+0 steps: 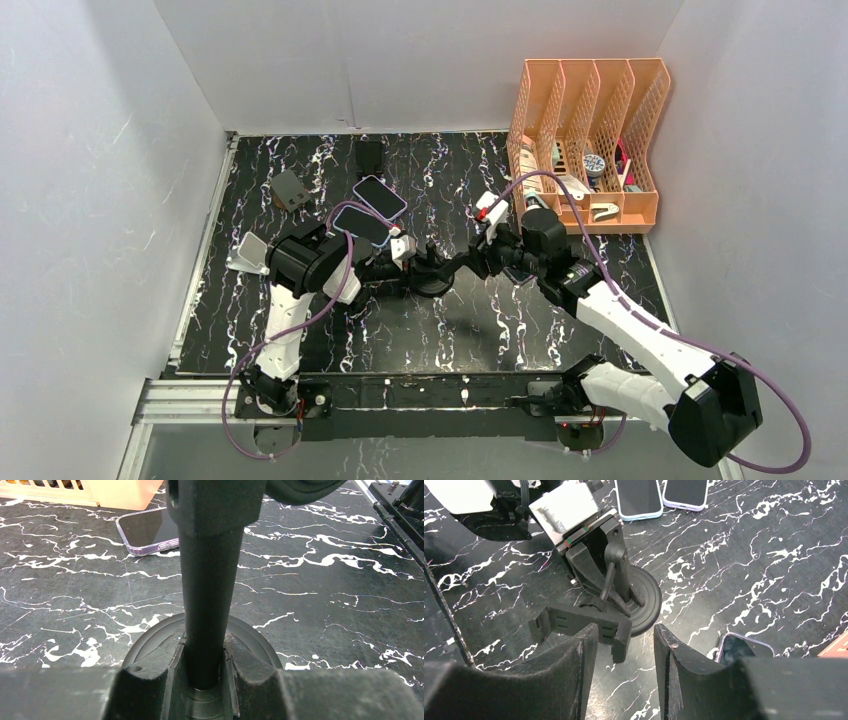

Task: Place the phone on the phone stand
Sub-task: Adjust the phone stand at the center of the board.

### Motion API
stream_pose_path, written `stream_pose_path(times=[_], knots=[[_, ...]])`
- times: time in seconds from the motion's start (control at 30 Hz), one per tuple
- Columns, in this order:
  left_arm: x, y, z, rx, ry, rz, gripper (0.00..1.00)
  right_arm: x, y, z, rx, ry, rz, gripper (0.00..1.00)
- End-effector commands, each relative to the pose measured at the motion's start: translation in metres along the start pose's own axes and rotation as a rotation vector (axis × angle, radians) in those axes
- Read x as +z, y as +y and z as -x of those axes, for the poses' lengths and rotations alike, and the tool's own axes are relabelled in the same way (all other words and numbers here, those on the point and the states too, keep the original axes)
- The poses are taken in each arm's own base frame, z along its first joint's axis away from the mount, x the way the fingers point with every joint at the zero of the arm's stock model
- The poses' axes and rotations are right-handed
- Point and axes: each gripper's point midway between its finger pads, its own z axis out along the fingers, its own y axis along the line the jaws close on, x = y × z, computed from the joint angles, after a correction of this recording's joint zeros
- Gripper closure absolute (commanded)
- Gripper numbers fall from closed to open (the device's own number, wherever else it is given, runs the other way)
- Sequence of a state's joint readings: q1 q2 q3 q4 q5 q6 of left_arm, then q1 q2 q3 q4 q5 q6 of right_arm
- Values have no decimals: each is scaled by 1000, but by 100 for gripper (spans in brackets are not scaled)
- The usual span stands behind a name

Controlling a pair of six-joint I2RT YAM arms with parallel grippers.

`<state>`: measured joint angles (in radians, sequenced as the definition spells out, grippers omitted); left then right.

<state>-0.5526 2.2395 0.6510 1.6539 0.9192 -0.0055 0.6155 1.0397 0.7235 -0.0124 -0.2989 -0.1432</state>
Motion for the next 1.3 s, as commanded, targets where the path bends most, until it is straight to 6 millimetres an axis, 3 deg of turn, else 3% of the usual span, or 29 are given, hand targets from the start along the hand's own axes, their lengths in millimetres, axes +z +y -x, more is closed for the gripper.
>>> stream_pose_path(times=[0.0,0.27,0.4,0.7,0.83,1.03,1.27], knots=[[-20,-85,-80,-225,119,-210,100,-11,7,-5,27,9,13,48],[-21,-87,-81,-223,119,-219,100,-6,7,-16,45,38,13,50],[-21,-88,-81,-223,120,-224,100,2,4,-19,49,57,15,58],[-21,-89,-81,-222,119,-235,100,11,-5,-19,59,57,9,65],[-21,-89,-83,-223,121,-233,100,11,-6,-15,71,26,21,74],[-22,-89,-85,-229,124,-234,100,12,-1,-18,103,20,53,99],[-22,-89,-85,-224,123,-235,100,13,16,-21,229,-12,143,99]])
